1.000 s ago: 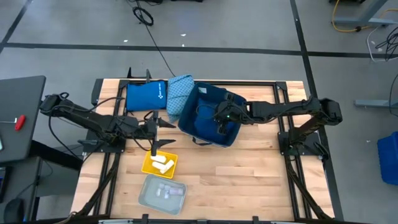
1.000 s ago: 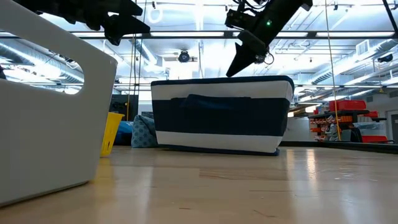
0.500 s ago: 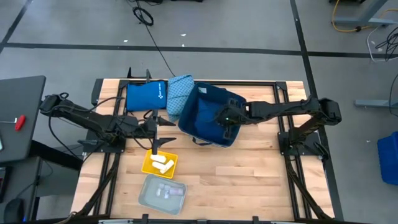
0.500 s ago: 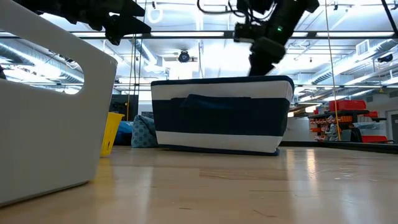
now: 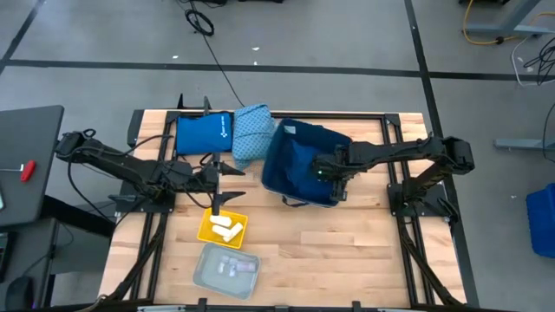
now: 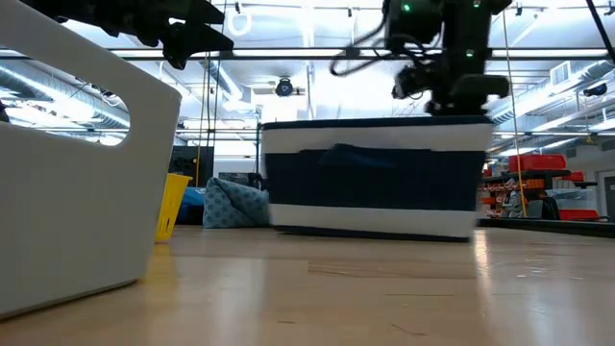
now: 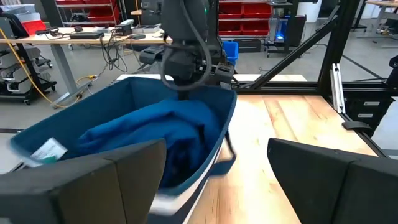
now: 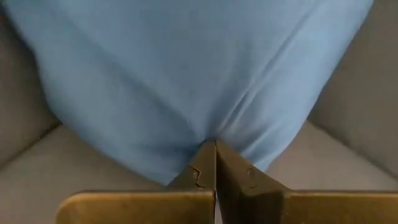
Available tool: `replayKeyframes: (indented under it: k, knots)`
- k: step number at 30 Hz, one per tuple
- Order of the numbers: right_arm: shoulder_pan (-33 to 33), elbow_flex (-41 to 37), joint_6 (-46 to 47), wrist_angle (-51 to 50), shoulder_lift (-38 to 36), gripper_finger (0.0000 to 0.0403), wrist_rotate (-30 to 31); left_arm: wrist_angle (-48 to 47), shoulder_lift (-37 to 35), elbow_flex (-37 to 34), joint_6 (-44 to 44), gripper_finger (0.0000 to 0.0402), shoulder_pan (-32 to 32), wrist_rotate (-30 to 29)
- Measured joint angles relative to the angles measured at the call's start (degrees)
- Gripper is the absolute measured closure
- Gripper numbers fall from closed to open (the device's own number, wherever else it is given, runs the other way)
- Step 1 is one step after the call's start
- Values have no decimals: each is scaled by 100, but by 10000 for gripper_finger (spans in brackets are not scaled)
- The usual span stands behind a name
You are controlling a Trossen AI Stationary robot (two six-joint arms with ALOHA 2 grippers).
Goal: Pick & place medical supplies in basket/bin
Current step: Put the dark blue patient gown into the blue bin
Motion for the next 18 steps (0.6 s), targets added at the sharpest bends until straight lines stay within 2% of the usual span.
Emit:
replayKeyframes:
  k: [5, 8, 12, 15, 18]
  knots:
    - [0, 0, 413, -1038, 0, 402, 17, 4, 0, 0, -1, 119, 0, 0]
    - [23, 0, 791, -1345, -13, 403, 302, 3, 0, 0, -5, 119, 0, 0]
    - [148, -2, 956, -1162, -103, 403, 598, 48, 10, 0, -51, 119, 1, -124]
    - [259, -4, 958, -793, -212, 403, 713, 176, 72, 0, -49, 119, 2, -423]
    - [379, -4, 880, -317, -400, 403, 773, 190, 213, 0, -70, 119, 4, -452]
